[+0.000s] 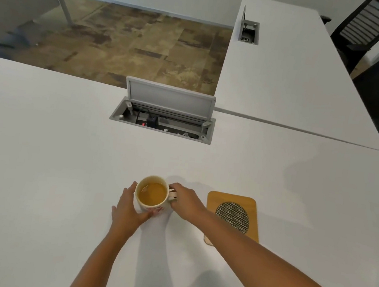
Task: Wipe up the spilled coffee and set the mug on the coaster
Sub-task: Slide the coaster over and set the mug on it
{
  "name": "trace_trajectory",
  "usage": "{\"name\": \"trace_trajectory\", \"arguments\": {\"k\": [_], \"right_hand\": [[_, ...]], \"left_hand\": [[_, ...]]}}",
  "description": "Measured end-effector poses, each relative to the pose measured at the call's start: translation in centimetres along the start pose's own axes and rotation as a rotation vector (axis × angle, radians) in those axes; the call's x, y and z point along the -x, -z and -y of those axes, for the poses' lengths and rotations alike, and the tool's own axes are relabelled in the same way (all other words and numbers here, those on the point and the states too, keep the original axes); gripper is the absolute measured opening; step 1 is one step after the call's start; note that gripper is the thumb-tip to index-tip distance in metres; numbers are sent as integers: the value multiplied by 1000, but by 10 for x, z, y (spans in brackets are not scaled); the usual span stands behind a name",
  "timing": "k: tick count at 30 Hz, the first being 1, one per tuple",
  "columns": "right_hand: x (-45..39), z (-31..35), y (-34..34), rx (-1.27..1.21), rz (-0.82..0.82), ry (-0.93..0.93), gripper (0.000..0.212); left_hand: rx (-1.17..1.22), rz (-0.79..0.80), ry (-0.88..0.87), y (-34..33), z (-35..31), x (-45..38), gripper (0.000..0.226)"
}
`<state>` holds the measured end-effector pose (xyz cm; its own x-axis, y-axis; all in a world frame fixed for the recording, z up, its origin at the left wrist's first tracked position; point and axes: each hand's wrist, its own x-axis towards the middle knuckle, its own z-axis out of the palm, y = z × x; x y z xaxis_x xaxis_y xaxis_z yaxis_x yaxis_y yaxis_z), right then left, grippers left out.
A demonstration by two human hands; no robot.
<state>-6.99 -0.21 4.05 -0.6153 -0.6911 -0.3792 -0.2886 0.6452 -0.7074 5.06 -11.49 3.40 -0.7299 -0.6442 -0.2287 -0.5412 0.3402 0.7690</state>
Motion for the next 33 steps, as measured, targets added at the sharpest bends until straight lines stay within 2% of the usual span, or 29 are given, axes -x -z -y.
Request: {"name": "trace_trajectory", "arguments": {"k": [2, 5, 17, 24, 33], "right_hand": [[-1, -4, 2, -101, -68, -26, 26], [2, -13, 4, -137, -103, -18, 18], [35, -52, 53, -216, -235, -35, 18], [71, -90, 86, -253, -315, -97, 20], [110, -129, 96, -362, -440, -224, 20]], "left_hand": [[-62, -17, 26, -1, 5, -2, 80], [-69, -19, 21, -4, 9, -2, 84], [-70, -15, -146, -47, -36, 8, 87], [-23, 87, -237, -83, -68, 17, 87], [-101, 208, -299, -126, -90, 26, 85]]}}
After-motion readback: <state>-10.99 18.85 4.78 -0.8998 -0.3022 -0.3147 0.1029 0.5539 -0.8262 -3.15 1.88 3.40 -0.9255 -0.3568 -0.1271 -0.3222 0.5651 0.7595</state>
